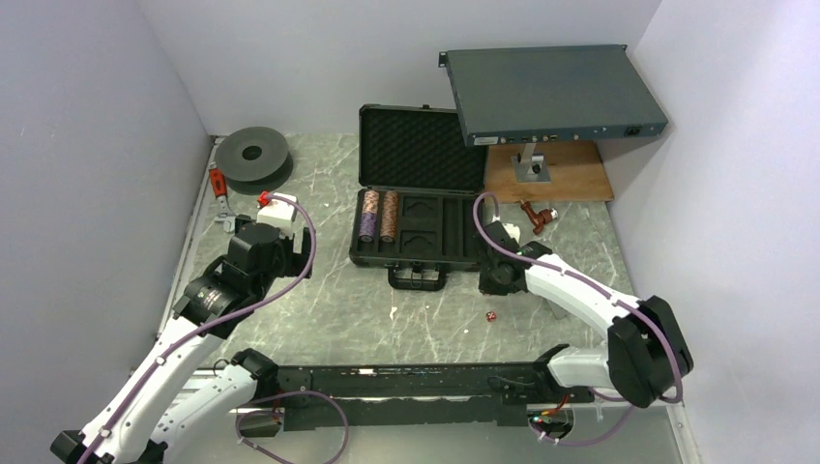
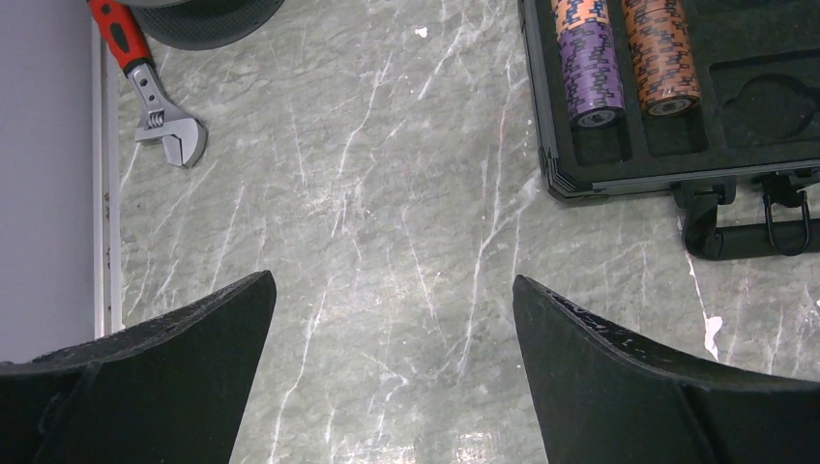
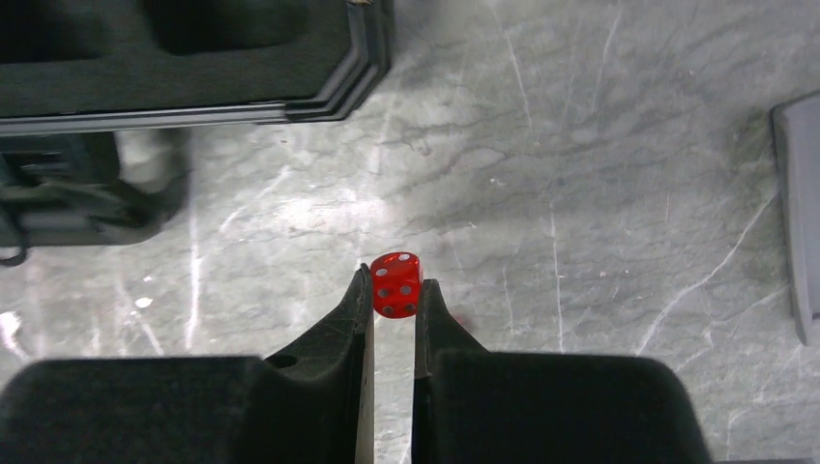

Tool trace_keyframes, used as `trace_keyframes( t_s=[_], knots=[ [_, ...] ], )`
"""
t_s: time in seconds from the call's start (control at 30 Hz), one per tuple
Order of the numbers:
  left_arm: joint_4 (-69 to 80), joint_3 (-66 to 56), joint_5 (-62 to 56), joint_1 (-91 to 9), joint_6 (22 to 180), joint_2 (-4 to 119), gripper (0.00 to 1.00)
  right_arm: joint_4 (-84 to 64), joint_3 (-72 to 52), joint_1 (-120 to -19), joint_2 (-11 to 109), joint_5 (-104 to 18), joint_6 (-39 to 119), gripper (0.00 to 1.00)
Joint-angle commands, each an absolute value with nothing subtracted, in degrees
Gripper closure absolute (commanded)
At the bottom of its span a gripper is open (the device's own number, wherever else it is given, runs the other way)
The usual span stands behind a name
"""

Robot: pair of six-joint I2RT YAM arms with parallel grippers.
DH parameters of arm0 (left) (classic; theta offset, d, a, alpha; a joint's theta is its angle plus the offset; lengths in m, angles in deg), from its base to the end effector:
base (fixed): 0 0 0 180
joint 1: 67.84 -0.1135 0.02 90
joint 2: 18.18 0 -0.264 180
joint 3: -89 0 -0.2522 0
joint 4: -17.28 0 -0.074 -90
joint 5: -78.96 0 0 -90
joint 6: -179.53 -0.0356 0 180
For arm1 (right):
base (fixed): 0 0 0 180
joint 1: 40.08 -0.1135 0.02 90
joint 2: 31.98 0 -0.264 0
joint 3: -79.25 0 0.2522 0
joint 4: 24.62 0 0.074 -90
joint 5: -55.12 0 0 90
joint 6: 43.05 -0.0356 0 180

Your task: Pack up texas hold em set

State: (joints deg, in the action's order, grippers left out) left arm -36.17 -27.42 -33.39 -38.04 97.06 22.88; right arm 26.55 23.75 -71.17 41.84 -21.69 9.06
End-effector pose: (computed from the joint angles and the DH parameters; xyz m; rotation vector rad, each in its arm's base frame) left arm 0.1331 -0.0606 0.3285 0.1710 2.0591 0.0120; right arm 0.1960 0.1087 0.1860 0.2180 2.7101 0.0194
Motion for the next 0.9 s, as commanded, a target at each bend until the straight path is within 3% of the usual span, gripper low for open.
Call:
trace_keyframes(
  t_s=[0.0,0.33,0.87],
  knots=[
    [-33.84,-27.58,-33.13,-38.31,96.34,22.17,0.01,24.04,20.67,-70.92,36.32,-24.41,12.68,1.00],
    [-34.02,-27.58,-34.06,-38.92,96.38,21.74,0.01,18.54,14.44,-71.18,34.61,-31.09,16.14,1.00],
    [-33.93,-27.84,-34.46,-39.65,96.75,20.27,0.01,13.79,-5.62,-82.29,54.86,-31.87,17.02,1.00]
  ],
)
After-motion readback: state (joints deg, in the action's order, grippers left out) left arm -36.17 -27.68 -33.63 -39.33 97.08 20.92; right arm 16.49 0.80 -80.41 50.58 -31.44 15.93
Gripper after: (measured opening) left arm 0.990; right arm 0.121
